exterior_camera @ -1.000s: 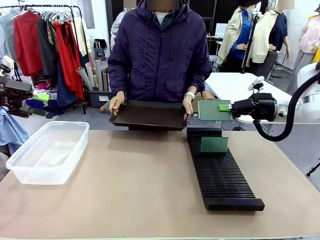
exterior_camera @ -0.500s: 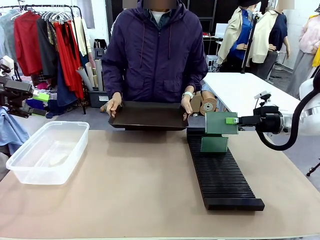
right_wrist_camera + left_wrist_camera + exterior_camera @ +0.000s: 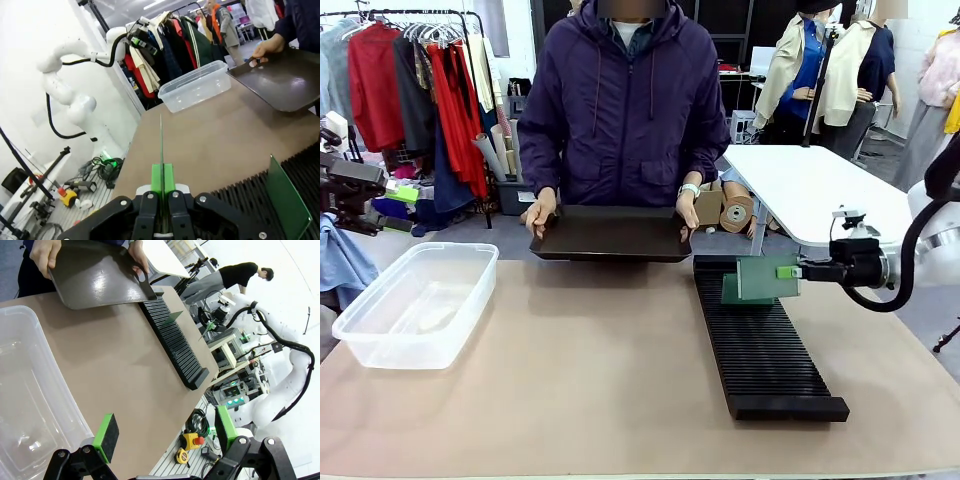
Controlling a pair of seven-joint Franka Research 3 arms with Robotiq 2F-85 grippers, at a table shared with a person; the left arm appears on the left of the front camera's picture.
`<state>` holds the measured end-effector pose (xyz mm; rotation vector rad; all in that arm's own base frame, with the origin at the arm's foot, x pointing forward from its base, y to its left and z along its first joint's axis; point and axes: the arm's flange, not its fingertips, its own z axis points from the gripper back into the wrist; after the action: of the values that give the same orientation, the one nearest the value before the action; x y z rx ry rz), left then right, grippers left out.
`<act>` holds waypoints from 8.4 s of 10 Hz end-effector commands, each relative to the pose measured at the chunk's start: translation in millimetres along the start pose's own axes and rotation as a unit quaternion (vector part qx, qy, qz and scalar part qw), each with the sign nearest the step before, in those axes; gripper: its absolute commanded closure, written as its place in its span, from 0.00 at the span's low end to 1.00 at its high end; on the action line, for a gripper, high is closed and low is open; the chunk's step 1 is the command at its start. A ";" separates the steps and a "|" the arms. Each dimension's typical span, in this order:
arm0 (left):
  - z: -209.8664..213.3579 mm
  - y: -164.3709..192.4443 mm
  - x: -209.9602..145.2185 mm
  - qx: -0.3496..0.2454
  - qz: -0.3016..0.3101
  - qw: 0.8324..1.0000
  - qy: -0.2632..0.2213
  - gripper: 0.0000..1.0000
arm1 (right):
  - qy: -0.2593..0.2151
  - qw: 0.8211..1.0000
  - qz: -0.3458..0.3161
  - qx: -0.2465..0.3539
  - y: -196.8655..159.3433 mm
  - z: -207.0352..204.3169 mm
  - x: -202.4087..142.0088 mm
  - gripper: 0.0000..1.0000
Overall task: Sort PCBs into racks and boxes based on the side picked up.
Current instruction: If the short side of the Blank PCB is picked up, insert it into the PCB Rack ; if the long side is picked up, place it in the Organizing box.
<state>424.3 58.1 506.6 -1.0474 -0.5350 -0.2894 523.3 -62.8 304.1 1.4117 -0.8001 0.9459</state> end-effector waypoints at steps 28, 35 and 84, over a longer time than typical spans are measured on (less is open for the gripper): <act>1.0 -1.9 -0.5 -0.004 -0.001 1.000 0.000 0.00 | -0.005 0.986 0.163 -0.026 -24.1 7.9 -100.7 1.00; 1.0 -1.9 -0.5 -0.004 -0.001 1.000 0.000 0.00 | 0.018 0.984 0.172 -0.031 -24.2 6.1 -112.0 1.00; 1.0 -1.9 -0.5 -0.004 -0.001 1.000 0.000 0.00 | 0.028 0.976 0.206 -0.064 -20.2 14.2 -94.4 0.00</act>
<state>424.3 58.1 506.5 -1.0475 -0.5349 -0.2893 500.8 -81.3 208.3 1.1254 -1.1128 1.2150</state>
